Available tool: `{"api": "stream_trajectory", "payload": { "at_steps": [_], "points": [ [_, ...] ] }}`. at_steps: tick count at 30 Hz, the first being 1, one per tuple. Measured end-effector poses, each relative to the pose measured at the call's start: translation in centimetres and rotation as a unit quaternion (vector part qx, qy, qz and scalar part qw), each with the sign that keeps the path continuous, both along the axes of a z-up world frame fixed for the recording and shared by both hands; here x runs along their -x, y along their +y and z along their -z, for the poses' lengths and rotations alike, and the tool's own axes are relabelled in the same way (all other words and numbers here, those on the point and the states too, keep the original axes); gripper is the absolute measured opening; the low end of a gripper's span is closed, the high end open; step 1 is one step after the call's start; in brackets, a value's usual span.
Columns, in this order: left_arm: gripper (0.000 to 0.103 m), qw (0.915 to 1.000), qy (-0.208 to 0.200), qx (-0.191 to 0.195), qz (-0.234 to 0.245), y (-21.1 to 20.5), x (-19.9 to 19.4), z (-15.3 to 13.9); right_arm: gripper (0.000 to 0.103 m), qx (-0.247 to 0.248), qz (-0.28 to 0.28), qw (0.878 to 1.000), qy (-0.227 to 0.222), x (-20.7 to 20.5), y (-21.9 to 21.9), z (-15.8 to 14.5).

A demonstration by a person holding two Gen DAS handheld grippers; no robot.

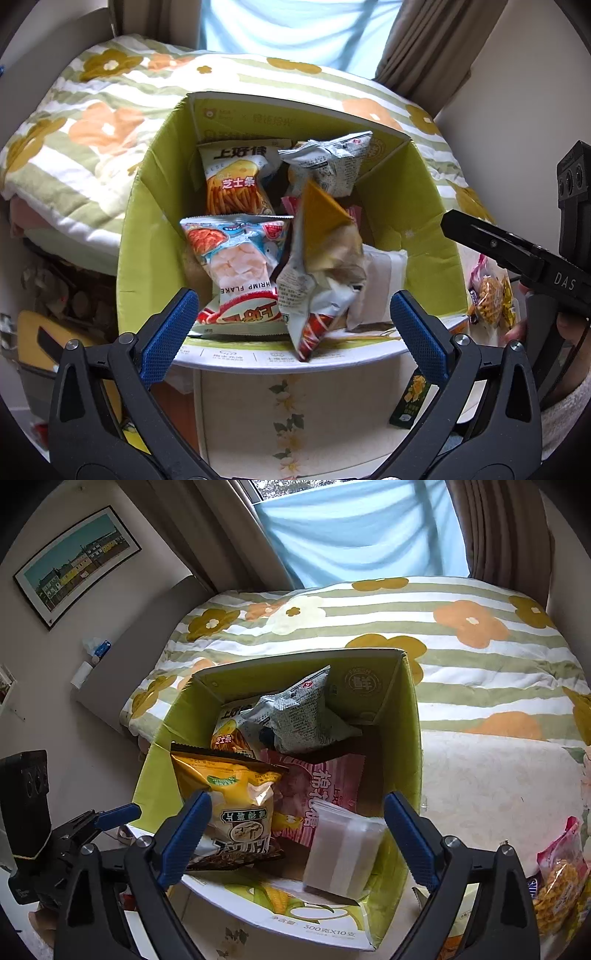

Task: Organize snacks
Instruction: 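Open both tools over the cardboard box to drop the chip bag and container, then grasp the cream-orange cracker bag with the left tool while the right tool grasps the waffle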

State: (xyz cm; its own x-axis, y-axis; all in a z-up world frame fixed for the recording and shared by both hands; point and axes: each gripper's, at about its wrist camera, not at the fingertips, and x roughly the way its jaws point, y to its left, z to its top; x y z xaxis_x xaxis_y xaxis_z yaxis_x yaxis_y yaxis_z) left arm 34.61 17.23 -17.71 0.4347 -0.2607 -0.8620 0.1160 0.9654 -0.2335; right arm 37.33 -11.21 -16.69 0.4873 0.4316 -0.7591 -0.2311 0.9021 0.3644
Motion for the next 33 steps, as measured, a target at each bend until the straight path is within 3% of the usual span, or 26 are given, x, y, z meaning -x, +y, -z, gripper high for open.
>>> {"api": "stream_trajectory", "payload": {
  "at_steps": [10,17,26,33],
  "points": [
    [0.103,0.9999,-0.014,-0.003,0.009,0.2,1.6,-1.0,0.093,0.03,0.011,0.999,-0.031,2.1,-2.0,-2.5],
    [0.103,0.9992,-0.021,0.002,0.033,-1.1,2.8,-1.4,0.093,0.052,0.052,0.997,-0.031,4.6,-5.3,-3.9],
    [0.103,0.9972,-0.051,0.004,0.053,-5.0,5.0,-3.4,0.093,0.064,0.097,0.991,-0.066,9.0,-11.0,-5.4],
    [0.103,0.995,-0.069,0.003,0.072,-11.2,6.0,-4.8,0.093,0.066,0.109,0.99,-0.065,12.0,-17.5,-5.5]
  ]
}}
